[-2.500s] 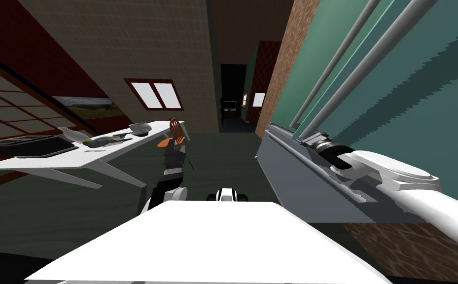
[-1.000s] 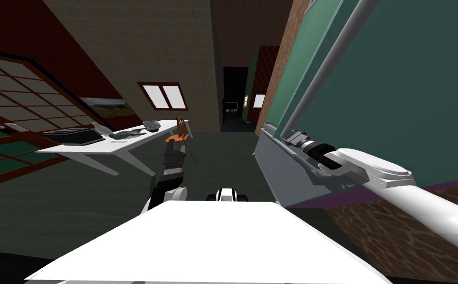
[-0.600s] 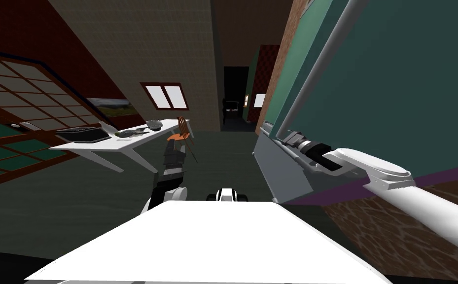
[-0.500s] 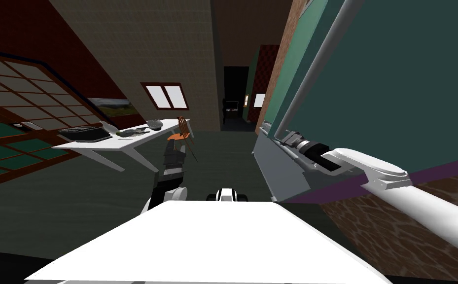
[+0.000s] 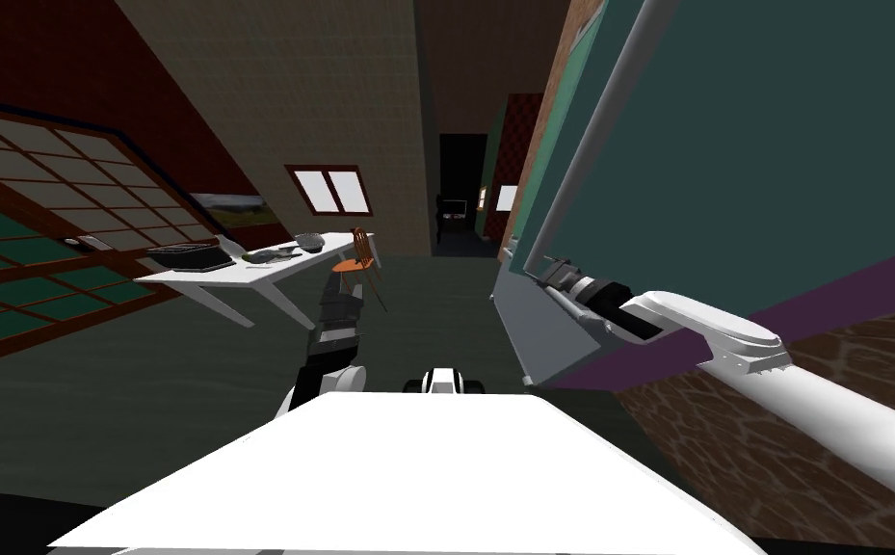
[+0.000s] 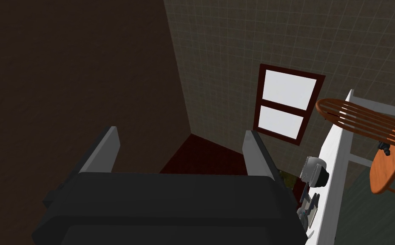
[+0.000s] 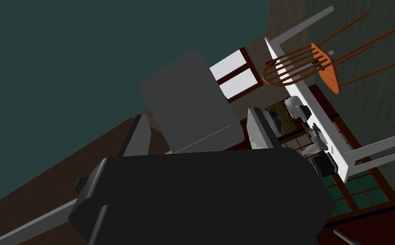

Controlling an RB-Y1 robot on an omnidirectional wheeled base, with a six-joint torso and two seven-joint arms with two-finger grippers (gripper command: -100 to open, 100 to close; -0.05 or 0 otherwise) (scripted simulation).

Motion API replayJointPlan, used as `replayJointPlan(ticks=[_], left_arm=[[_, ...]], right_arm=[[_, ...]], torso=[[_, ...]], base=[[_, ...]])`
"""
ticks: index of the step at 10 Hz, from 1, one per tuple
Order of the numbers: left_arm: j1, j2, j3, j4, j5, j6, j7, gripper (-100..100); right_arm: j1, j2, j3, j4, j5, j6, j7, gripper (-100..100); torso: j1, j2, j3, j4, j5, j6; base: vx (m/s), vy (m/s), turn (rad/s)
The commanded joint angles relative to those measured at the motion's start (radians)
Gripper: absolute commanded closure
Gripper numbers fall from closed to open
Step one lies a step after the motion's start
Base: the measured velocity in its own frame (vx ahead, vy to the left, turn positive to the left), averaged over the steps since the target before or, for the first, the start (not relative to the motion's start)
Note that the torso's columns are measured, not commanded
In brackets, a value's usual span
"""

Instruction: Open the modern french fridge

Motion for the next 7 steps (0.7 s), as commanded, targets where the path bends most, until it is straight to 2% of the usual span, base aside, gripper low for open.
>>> replayJointPlan(ticks=[1, 2, 3, 7], left_arm=[[0.0, 0.0, 0.0, 0.0, 0.0, 0.0, 0.0, 0], [0.0, 0.0, 0.0, 0.0, 0.0, 0.0, 0.0, 0], [0.0, 0.0, 0.0, 0.0, 0.0, 0.0, 0.0, 0], [0.0, 0.0, 0.0, 0.0, 0.0, 0.0, 0.0, 0]], right_arm=[[0.0, -0.005, 0.016, -0.053, -0.007, -0.038, 0.007, 100], [0.002, -0.007, 0.02, -0.073, -0.01, -0.049, 0.01, 100], [-0.012, -0.033, 0.012, -0.06, -0.02, -0.035, -0.01, -100], [-0.02, -0.098, -0.012, -0.063, -0.05, -0.03, -0.052, -100]], torso=[[0.001, 0.004, 0.003, 0.0, -0.001, -0.001], [0.0, 0.005, 0.004, 0.0, -0.001, 0.001], [0.0, 0.002, 0.002, 0.0, -0.001, 0.002], [0.003, 0.002, -0.002, 0.006, 0.005, -0.001]], base=[[-0.159, -0.138, 0.059], [-0.099, -0.127, 0.031], [-0.035, -0.045, -0.031], [0.006, 0.03, -0.039]])
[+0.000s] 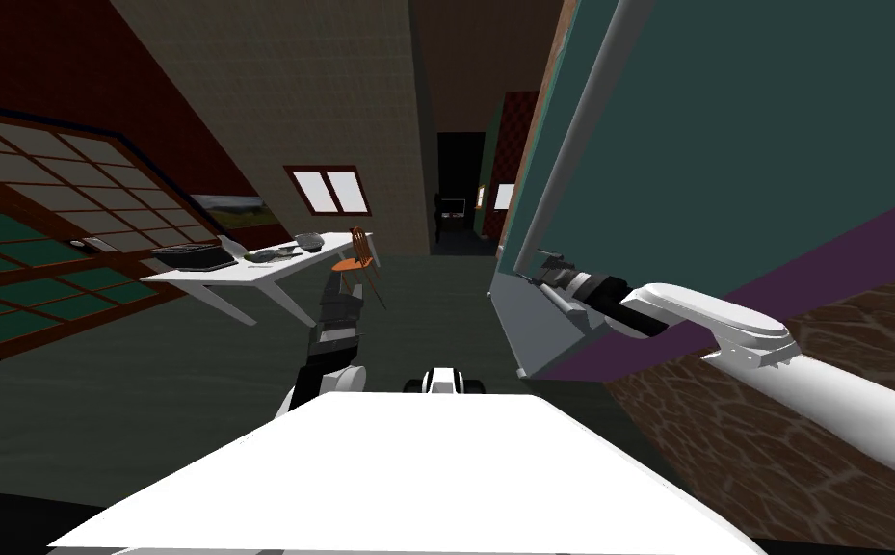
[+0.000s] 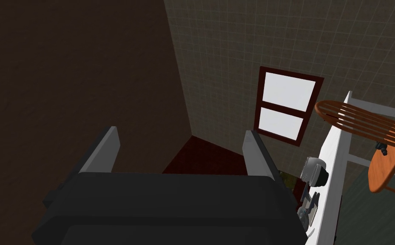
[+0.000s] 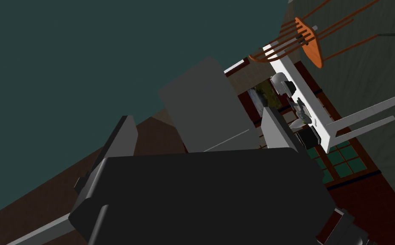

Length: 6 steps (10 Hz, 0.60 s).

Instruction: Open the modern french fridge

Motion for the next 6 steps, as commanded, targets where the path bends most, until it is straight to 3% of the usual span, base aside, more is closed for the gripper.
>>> replayJointPlan(ticks=[1, 2, 4, 5, 6], left_arm=[[0.0, 0.0, 0.0, 0.0, 0.0, 0.0, 0.0, 0], [0.0, 0.0, 0.0, 0.0, 0.0, 0.0, 0.0, 0], [0.0, 0.0, 0.0, 0.0, 0.0, 0.0, 0.0, 0], [0.0, 0.0, 0.0, 0.0, 0.0, 0.0, 0.0, 0], [0.0, 0.0, 0.0, 0.0, 0.0, 0.0, 0.0, 0]], right_arm=[[-0.012, -0.046, -0.028, -0.004, -0.024, 0.005, -0.035, -100], [-0.012, -0.046, -0.028, -0.004, -0.024, 0.005, -0.035, -100], [-0.018, -0.095, -0.046, -0.006, -0.047, 0.009, -0.067, -100], [0.009, -0.082, -0.032, -0.008, -0.034, 0.011, -0.049, -100], [0.014, -0.083, -0.03, -0.006, -0.034, 0.011, -0.049, 0]], torso=[[0.001, 0.004, 0.002, 0.002, 0.001, -0.001], [0.001, 0.008, 0.003, 0.005, 0.003, 0.0], [0.005, 0.015, 0.008, 0.009, 0.005, 0.002], [0.005, 0.017, 0.009, 0.012, 0.006, 0.002], [0.005, 0.017, 0.011, 0.008, 0.003, 0.002]], base=[[0.006, 0.007, -0.016], [0.009, -0.005, 0.003], [0.004, 0.01, -0.03], [0.009, 0.004, -0.01], [0.008, -0.002, 0.001]])
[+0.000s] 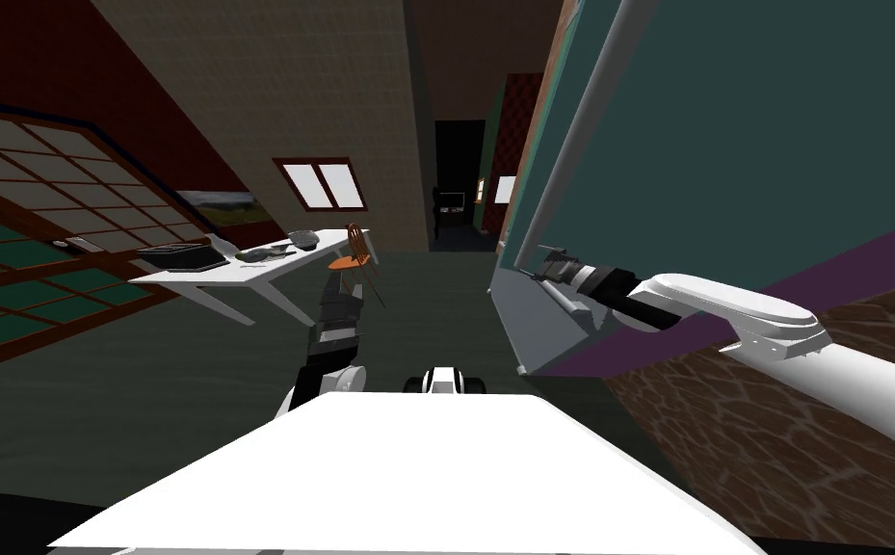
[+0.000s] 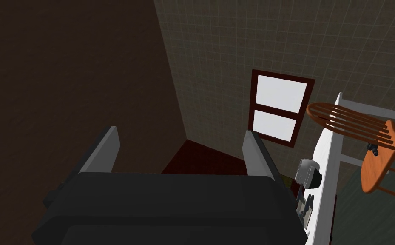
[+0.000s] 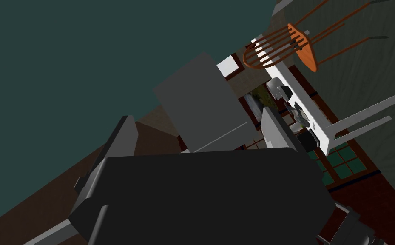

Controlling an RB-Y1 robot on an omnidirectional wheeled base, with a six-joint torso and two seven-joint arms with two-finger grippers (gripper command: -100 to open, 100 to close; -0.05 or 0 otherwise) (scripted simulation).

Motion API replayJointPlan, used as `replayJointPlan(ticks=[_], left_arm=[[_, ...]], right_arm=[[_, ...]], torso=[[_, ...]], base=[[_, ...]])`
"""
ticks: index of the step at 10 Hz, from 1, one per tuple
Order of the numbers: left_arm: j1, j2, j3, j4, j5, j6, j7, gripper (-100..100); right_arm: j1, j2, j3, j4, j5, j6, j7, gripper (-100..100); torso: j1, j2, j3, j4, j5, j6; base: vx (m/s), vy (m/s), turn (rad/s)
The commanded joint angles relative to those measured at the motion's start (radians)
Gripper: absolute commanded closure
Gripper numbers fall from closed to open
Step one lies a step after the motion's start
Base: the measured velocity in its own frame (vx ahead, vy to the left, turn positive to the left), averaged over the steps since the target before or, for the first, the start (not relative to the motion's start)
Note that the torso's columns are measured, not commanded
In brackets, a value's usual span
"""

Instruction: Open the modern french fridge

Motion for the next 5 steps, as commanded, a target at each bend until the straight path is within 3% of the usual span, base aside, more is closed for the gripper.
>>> replayJointPlan(ticks=[1, 5], left_arm=[[0.0, 0.0, 0.0, 0.0, 0.0, 0.0, 0.0, 0], [0.0, 0.0, 0.0, 0.0, 0.0, 0.0, 0.0, 0]], right_arm=[[0.004, 0.0, 0.005, 0.002, 0.001, 0.0, 0.001, 0], [0.013, 0.001, 0.016, 0.004, 0.003, -0.001, 0.002, 0]], torso=[[-0.001, -0.003, 0.0, -0.003, -0.002, 0.001], [-0.005, -0.011, -0.005, -0.009, -0.006, 0.001]], base=[[0.0, 0.0, 0.0], [0.0, 0.0, 0.0]])
